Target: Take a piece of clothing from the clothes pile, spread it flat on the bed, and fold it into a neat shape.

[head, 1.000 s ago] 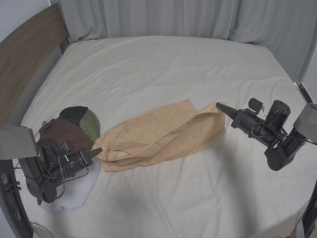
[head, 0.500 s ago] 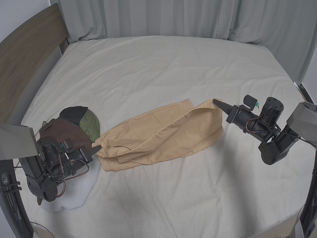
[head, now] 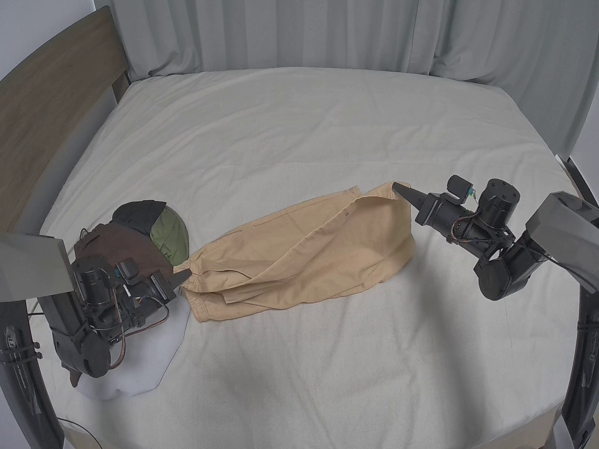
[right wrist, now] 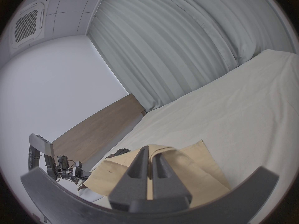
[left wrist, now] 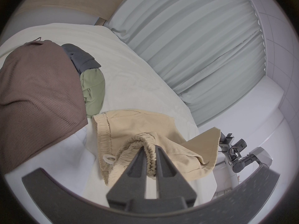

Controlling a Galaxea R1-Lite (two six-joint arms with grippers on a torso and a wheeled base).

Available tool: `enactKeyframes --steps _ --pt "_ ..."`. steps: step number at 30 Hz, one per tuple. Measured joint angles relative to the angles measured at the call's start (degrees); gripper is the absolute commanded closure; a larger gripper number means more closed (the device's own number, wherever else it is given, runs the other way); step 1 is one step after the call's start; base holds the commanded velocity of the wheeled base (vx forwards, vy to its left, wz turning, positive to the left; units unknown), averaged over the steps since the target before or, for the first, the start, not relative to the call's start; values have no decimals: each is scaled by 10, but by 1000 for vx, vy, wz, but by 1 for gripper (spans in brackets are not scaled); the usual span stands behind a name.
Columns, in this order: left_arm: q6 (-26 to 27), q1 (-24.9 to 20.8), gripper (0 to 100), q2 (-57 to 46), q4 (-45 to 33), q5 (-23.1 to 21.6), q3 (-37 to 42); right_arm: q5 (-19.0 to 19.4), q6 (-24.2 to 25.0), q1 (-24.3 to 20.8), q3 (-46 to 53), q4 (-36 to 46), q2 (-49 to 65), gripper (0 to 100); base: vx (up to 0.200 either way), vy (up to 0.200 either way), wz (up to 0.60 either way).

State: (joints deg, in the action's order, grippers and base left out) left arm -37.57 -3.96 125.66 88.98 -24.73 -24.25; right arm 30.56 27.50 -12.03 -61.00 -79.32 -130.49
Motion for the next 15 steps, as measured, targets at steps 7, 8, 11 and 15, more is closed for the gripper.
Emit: enactKeyframes --steps 7,8,11,15 --pt "-14 -1 100 10 0 25 -16 -2 0 1 -44 25 -21 100 0 0 0" --pt "-15 -1 100 13 0 27 -18 -2 0 2 -51 30 -25 100 0 0 0" --pt "-18 0 100 20 0 31 -25 -3 0 2 -66 42 -33 100 0 0 0" --pt "-19 0 100 32 0 44 -34 -4 0 1 -84 50 -42 100 0 0 0"
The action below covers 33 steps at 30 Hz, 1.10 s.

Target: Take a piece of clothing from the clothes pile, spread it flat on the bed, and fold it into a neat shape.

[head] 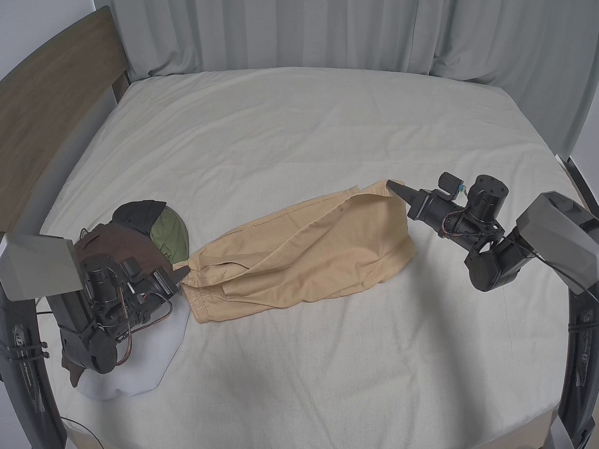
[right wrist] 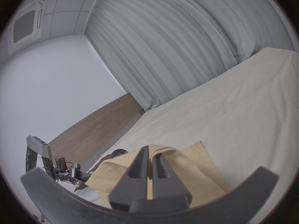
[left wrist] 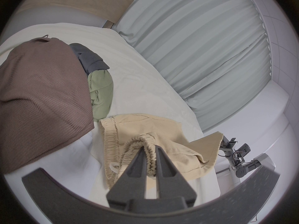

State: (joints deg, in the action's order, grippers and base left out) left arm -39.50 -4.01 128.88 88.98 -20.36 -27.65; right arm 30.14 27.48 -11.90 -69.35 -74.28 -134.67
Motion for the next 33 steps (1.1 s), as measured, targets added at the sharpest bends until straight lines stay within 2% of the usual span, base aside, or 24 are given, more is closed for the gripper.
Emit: enactKeyframes --steps 26,27,31,32,33 --pt "-20 3 100 35 0 12 -35 -1 -8 -2 -89 44 -58 100 0 0 0" --pt "-20 3 100 35 0 12 -36 -1 -8 -2 -93 45 -59 0 0 0 0" --pt "-28 3 100 36 0 13 -39 -3 -8 -3 -104 51 -64 0 0 0 0" --pt "-31 3 0 36 0 14 -39 -4 -9 -3 -106 53 -65 0 0 0 0" --pt "-33 3 0 37 0 16 -39 -4 -9 -3 -107 53 -66 0 0 0 0"
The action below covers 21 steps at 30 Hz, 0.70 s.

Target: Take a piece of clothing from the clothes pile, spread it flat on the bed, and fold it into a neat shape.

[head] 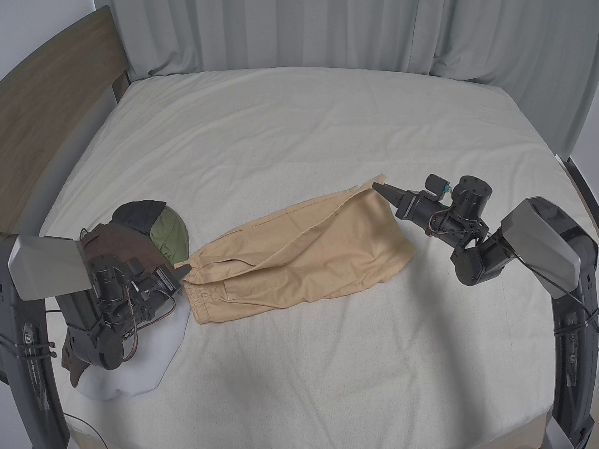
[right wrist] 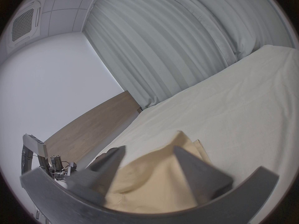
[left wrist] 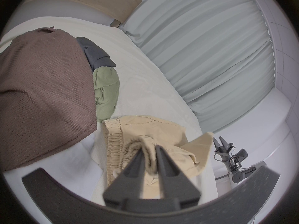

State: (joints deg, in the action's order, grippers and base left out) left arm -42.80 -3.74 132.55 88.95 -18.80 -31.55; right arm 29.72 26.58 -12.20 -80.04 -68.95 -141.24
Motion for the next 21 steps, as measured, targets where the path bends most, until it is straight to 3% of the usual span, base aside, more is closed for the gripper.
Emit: enactKeyframes --steps 21 --pt "-18 10 0 -9 0 22 -16 -4 -23 -9 71 -1 11 0 0 0 0"
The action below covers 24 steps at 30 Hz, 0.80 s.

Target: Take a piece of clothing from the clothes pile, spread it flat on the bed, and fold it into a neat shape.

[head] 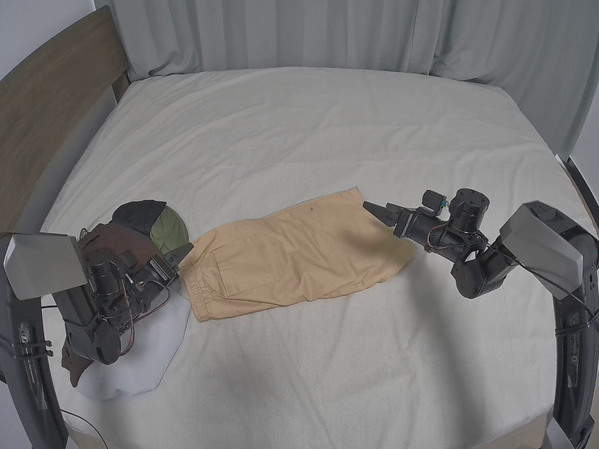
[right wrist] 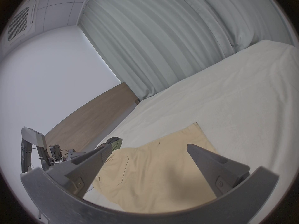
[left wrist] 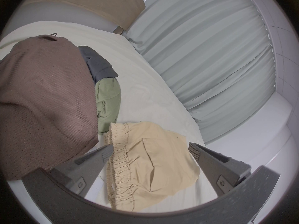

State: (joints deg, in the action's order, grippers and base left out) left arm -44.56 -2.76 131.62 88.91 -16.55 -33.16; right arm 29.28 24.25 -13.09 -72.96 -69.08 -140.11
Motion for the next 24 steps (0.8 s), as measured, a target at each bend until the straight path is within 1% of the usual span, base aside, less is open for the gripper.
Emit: enactKeyframes --steps 6,12,19,24 --pt "-1 -4 0 -30 0 -5 11 -8 -1 -11 40 2 6 0 0 0 0" --pt "1 -19 0 -76 1 -6 24 -10 0 -24 86 3 9 0 0 0 0" --pt "4 -34 0 -127 1 -25 47 -13 -3 -42 144 -3 11 0 0 0 0" --pt "5 -36 0 -149 1 -33 54 -25 -38 -51 179 -4 11 0 0 0 0"
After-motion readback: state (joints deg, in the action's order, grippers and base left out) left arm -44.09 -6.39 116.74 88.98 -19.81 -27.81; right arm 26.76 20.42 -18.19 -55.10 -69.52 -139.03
